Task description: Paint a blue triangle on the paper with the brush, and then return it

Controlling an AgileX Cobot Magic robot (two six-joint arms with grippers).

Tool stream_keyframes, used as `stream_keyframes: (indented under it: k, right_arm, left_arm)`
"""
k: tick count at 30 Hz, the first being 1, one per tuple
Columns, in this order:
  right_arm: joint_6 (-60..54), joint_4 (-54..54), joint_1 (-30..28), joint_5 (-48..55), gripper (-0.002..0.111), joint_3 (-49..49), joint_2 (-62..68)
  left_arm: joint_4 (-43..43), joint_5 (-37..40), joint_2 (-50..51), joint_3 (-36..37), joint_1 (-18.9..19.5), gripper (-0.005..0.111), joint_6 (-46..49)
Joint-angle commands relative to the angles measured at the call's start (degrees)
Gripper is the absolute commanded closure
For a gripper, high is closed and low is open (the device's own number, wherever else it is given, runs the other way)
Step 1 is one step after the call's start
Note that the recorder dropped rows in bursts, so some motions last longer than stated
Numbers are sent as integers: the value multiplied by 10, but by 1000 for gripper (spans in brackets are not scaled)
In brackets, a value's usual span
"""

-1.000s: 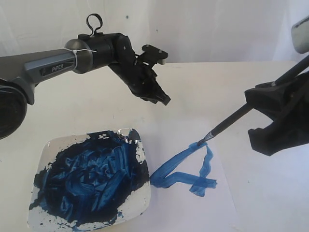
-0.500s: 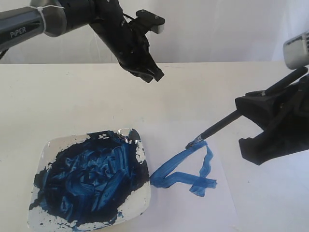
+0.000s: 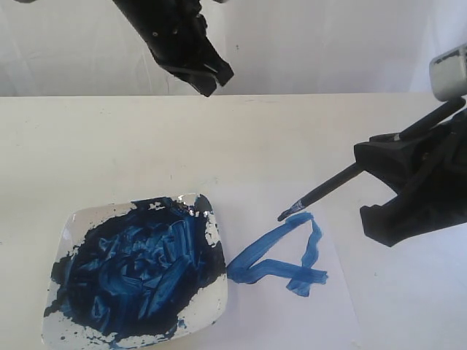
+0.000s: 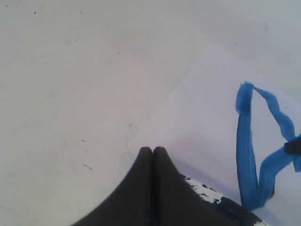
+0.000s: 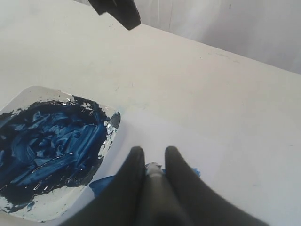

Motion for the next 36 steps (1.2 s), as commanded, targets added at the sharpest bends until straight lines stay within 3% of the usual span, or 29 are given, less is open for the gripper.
stream_keyframes:
  k: [1, 17, 36]
  right_arm:
    - [2, 1, -1, -8, 108, 2, -3]
    - [2, 1, -1, -8, 108, 2, -3]
    - [4, 17, -1, -8, 108, 2, -3]
  left_arm:
    - [2, 52, -32, 1, -2, 107, -11]
    - [48, 132, -147, 1, -2, 107, -56]
    - [75, 132, -307, 3, -2, 107, -118]
